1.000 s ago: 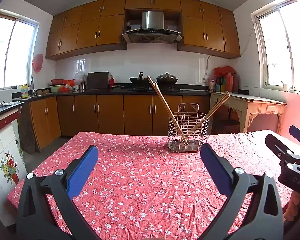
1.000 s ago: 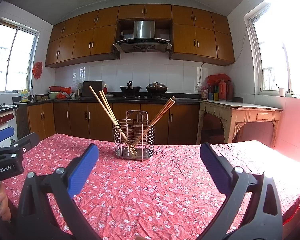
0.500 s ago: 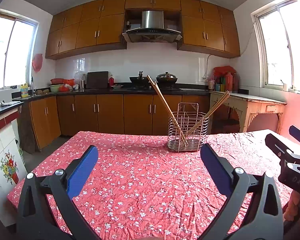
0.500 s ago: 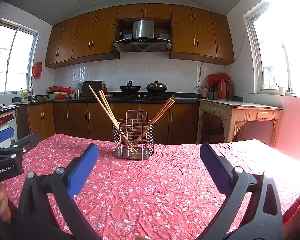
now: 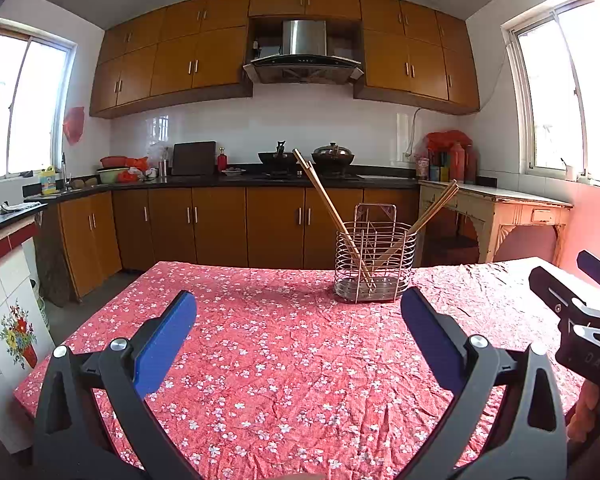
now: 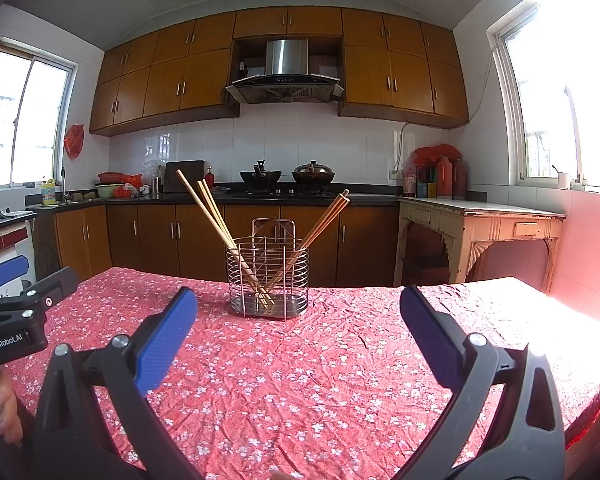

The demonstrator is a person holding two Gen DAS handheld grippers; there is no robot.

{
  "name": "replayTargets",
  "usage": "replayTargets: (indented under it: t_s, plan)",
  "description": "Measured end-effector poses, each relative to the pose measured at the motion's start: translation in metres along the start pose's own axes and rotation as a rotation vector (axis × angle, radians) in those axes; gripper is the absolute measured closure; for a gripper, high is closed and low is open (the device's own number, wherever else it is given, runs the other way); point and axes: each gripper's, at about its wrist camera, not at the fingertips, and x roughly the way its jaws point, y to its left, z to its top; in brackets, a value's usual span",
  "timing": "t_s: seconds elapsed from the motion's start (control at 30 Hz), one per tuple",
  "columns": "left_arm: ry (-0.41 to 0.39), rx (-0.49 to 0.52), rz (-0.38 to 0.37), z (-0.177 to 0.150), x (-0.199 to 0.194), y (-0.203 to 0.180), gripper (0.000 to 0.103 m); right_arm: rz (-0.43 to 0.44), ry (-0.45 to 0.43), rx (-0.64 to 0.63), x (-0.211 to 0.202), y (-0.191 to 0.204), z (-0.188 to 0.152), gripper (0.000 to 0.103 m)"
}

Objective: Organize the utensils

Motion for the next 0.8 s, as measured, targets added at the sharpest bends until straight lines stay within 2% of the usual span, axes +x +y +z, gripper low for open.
replayTargets:
  t_s: [0.8]
  plan:
    - [-0.002,-0.001,0.01,0.0007,-0.0006,-0.0035,0.002,-0.001,0.002,0.002,0.0004,0.0008,-0.0001,0.004]
